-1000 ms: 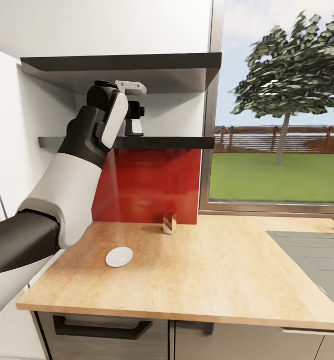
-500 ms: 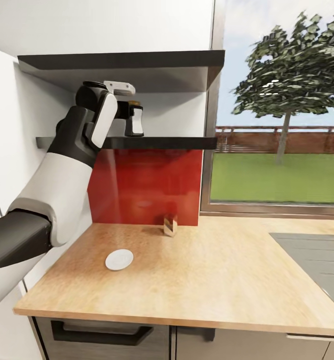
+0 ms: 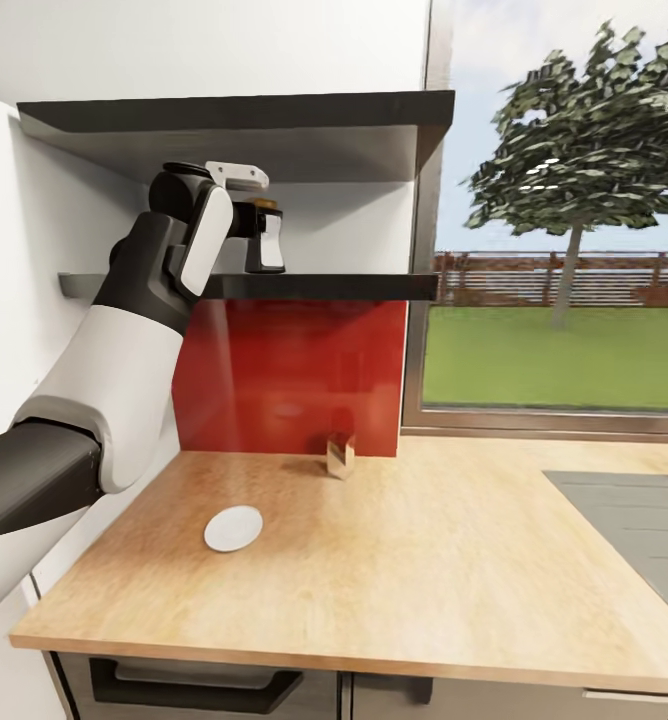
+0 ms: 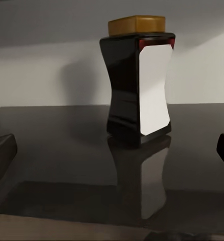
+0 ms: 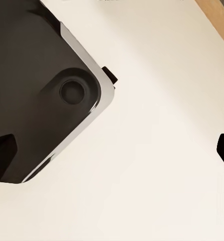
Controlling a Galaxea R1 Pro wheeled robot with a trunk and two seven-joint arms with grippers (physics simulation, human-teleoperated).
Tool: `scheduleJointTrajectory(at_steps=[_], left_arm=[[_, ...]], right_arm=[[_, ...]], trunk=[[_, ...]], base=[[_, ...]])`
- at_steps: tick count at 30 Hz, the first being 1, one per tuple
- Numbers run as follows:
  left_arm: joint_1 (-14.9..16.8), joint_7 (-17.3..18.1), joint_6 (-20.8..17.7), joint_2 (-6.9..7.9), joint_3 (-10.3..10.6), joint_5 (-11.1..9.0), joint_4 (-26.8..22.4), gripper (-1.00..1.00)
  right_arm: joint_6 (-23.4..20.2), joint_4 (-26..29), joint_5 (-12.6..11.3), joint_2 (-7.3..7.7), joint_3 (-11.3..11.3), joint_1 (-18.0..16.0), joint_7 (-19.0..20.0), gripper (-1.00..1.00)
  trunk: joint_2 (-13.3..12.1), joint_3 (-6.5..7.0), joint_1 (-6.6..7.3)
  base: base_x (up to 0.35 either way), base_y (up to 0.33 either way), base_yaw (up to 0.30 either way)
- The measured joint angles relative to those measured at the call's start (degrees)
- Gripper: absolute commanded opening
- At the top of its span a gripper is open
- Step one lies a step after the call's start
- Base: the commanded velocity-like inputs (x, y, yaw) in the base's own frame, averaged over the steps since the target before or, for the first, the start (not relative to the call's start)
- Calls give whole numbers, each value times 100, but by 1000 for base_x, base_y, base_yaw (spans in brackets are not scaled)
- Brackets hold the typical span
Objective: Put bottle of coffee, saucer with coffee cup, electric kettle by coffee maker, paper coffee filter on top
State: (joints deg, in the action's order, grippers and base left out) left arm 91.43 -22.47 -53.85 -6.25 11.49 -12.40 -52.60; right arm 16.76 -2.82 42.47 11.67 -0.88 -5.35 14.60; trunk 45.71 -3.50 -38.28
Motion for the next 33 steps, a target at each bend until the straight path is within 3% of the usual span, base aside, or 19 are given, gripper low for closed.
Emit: scheduleJointTrajectory(at_steps=[33], left_arm=[[0, 14, 0, 0, 0, 0, -13, 100]], right_arm=[[-9, 8, 18, 0, 0, 8, 9, 100]], trunk=[[-1, 0, -1]], base=[[80, -12, 0]])
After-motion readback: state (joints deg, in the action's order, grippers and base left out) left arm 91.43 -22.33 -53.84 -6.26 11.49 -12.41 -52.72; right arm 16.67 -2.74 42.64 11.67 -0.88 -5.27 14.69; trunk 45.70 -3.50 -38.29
